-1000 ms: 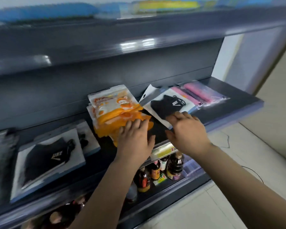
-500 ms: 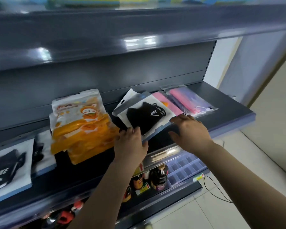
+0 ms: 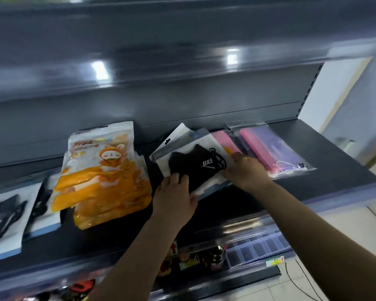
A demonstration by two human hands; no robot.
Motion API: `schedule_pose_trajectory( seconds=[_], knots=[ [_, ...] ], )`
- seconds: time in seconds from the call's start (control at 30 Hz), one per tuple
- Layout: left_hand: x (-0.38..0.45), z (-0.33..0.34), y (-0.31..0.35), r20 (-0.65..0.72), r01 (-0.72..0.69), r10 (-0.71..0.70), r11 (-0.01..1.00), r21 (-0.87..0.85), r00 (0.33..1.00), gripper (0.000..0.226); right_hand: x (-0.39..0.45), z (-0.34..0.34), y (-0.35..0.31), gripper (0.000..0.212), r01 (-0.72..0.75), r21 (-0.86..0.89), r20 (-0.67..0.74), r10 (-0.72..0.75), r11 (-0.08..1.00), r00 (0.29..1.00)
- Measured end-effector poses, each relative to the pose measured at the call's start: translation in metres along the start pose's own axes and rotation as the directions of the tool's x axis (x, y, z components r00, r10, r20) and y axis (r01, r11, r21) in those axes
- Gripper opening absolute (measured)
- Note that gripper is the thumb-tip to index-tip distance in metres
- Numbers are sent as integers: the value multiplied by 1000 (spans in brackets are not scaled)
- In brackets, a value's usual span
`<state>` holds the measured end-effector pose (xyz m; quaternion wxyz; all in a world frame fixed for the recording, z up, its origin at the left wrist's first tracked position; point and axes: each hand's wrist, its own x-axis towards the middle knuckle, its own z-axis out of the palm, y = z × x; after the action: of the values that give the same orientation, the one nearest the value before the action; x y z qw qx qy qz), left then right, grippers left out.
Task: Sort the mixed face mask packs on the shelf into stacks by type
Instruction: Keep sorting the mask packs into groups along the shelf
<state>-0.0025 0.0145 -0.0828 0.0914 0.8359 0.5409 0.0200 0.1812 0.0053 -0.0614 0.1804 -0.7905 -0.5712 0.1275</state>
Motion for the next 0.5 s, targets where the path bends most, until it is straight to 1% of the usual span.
schedule_pose_trajectory(
  seconds=[0.03,0.1,0.17,0.23,0.33,0.37,0.4,0.47,0.5],
  knots=[
    [1,2,1,6,10,-10,1000,-17,1000,62,6,1,2,43,-1,51,-25,3,999,1000],
    [3,4,5,8,42,-42,997,-59,999,64,16,-1,5,37,-4,236,-54,17,972,998],
    [4,7,10,2,76,-76,994,-85,997,64,27,-6,9,32,-8,398,8,5,917,1000],
    [6,6,18,2,103,-104,989,-110,995,64,33,-10,15,25,-10,494,93,-41,869,995],
    [12,3,29,-32,140,-146,979,-150,989,60,43,-16,30,22,42,592,111,-134,805,985],
    [15,3,31,-51,160,-172,970,-181,984,57,45,-19,36,20,52,644,105,-155,763,982],
    [19,4,32,-74,181,-203,956,-233,976,51,46,-24,43,20,50,718,93,-167,694,982],
    [26,7,34,-131,214,-273,913,-348,953,38,48,-34,58,29,26,860,65,-159,510,985],
    [29,9,35,-143,242,-314,894,-378,939,36,48,-40,66,31,19,901,50,-147,432,988]
  ],
)
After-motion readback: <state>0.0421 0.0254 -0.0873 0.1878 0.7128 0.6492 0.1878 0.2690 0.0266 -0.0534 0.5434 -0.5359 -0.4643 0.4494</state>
